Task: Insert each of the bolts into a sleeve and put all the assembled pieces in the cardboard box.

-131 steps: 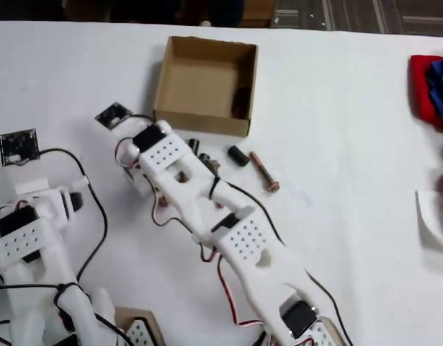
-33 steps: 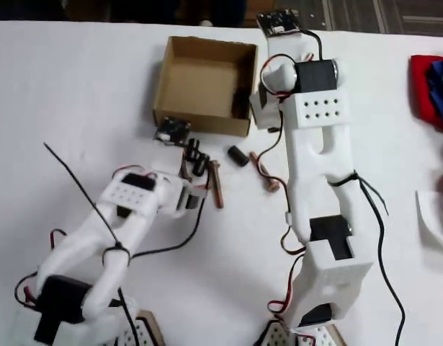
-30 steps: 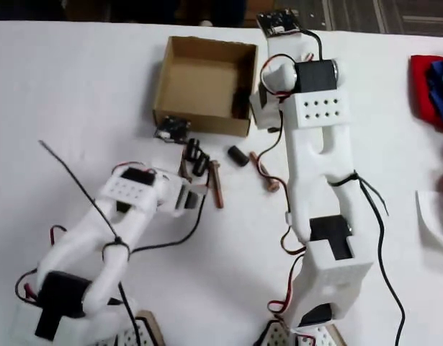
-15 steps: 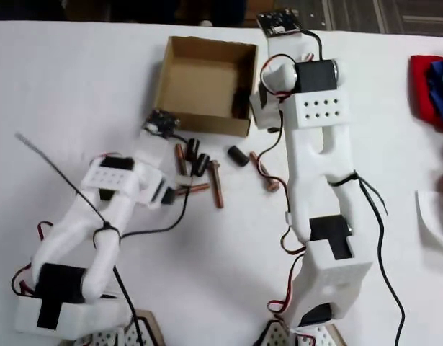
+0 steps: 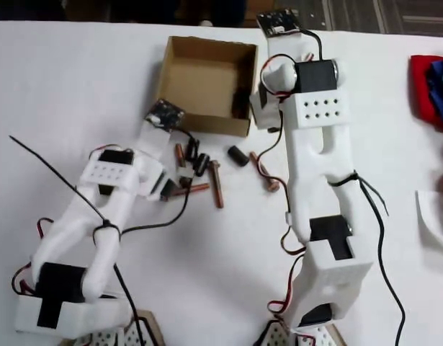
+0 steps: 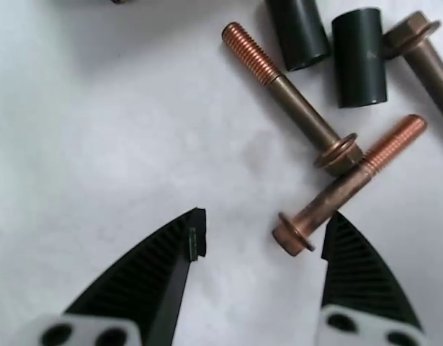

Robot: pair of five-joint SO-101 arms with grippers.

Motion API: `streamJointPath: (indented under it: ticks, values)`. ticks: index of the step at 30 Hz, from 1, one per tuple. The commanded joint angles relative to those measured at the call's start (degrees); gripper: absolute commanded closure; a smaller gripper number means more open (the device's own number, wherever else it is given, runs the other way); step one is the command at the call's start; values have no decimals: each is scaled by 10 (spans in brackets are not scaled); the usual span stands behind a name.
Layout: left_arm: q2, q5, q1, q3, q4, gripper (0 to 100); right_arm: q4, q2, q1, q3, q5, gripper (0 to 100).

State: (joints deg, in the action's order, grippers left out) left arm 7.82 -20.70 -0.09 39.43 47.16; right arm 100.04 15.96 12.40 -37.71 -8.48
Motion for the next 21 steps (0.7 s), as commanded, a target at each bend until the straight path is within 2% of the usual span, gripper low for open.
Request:
streamJointPath:
  ticks: [1,7,16,18,21]
  values:
    - [1,-73,21,-7,3,721,10,-44,-7,-2,-4,976]
    - [-40,-122,55,-54,60,721,10,-44,-7,-2,-4,976]
    - [-197,-122,55,-196,139,723,10,-44,-7,-2,-4,976]
    - [-212,-123,55,-213,155,756,10,-45,-7,-2,-4,976]
    - [-216,-148,55,-222,167,888,10,-45,-7,-2,-4,976]
